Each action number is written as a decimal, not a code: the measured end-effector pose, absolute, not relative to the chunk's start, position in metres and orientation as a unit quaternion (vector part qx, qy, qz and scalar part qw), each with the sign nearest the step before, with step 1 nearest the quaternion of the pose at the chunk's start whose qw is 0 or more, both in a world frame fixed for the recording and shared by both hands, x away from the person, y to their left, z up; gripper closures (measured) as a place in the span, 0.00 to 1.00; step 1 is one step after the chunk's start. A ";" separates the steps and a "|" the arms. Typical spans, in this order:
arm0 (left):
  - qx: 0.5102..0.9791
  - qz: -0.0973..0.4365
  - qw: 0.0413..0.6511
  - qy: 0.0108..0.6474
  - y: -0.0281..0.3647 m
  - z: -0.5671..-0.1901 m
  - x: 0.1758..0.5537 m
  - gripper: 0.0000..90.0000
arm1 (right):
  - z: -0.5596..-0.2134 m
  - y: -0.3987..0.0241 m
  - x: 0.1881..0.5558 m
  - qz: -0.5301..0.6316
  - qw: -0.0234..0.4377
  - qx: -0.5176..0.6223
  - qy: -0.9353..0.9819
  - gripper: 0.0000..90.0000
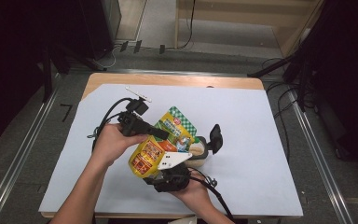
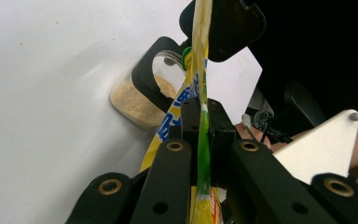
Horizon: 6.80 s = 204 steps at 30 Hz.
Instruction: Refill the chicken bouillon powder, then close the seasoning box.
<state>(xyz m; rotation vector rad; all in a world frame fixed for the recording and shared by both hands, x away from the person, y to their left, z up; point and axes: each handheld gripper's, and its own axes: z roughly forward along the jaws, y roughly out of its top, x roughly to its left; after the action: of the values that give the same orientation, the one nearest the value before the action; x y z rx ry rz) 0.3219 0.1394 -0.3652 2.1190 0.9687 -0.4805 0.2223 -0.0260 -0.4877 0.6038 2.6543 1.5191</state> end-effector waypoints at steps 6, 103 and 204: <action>0.817 -0.193 0.382 0.387 0.149 -0.363 0.322 0.99 | -0.487 -0.029 0.225 0.494 0.019 0.207 0.844 0.55; 0.768 -0.092 0.463 0.434 0.257 -0.385 0.328 0.89 | -0.475 -0.040 0.236 0.509 0.019 0.230 0.829 0.52; 0.745 -0.021 0.445 0.496 0.290 -0.383 0.338 0.51 | -0.378 -0.184 0.271 0.502 0.041 0.320 0.803 1.00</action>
<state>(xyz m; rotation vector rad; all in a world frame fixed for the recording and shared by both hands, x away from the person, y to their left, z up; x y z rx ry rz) 0.3382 0.2895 -0.3829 1.8469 1.2293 -0.0512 0.2715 -0.1835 -0.3778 0.9800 2.4576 1.5360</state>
